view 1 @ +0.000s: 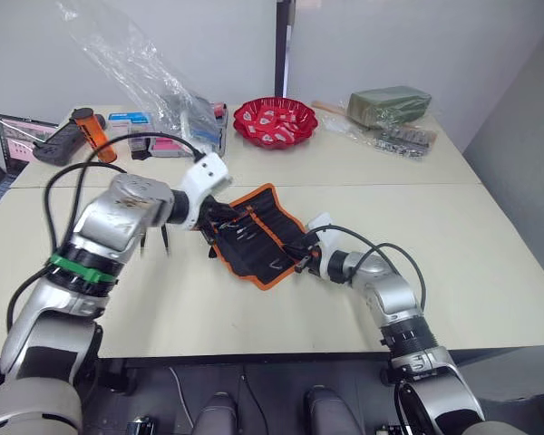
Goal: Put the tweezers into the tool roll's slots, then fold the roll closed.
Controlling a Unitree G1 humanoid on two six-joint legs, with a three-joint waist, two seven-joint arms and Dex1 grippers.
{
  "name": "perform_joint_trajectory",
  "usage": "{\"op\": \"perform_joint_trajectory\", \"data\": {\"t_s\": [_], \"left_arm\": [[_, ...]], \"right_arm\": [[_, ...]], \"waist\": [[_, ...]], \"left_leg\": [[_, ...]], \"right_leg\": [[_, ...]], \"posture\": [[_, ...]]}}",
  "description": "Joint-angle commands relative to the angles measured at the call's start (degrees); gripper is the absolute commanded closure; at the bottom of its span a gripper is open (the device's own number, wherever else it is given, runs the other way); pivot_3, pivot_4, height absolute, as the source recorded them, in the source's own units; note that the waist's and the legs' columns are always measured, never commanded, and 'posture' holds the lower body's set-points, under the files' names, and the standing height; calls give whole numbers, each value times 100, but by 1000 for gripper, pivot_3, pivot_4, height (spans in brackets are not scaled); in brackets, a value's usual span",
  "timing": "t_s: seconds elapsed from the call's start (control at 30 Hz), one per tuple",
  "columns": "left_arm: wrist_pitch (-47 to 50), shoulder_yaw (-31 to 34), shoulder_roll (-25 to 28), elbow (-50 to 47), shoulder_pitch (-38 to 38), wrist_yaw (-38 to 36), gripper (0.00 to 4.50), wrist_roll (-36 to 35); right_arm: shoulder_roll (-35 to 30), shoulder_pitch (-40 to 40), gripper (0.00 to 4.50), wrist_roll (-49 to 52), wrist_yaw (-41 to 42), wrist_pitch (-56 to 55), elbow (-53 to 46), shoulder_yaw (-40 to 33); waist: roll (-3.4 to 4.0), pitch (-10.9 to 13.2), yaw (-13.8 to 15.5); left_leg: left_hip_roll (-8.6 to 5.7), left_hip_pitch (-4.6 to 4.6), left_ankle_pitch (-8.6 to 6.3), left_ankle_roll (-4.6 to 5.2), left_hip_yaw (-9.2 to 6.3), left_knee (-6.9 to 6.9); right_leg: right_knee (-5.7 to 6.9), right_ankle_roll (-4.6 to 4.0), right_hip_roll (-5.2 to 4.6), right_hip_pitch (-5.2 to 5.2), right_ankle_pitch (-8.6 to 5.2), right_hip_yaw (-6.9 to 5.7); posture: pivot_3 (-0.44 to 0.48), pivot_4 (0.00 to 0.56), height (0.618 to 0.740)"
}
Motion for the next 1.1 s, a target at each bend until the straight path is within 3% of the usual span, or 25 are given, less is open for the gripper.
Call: {"op": "perform_joint_trajectory", "data": {"t_s": [0.03, 0.7, 1.1], "left_arm": [[-47, -164, -20, 124, -210, -282, 4470, 275], [44, -123, -270, 334, 74, -446, 4470, 808], [-585, -35, -1167, 1158, -174, 124, 4470, 1149]], "right_arm": [[-36, 228, 4500, -95, -186, 157, 285, 12], [-74, 292, 4500, -110, -275, 153, 244, -28], [-134, 247, 4500, -138, -290, 220, 268, -10]], "waist": [[0, 0, -8], [1, 1, 14], [1, 1, 59]], "left_leg": [[0, 0, 0, 0, 0, 0], [-1, -1, 0, 1, -1, 7], [-3, 0, 0, 1, -2, 14]], "right_leg": [[0, 0, 0, 0, 0, 0], [5, 4, -3, 1, -2, 0], [7, 4, -4, 4, -1, 0]], "posture": [[0, 150, 740], [0, 150, 740], [0, 150, 740]]}}
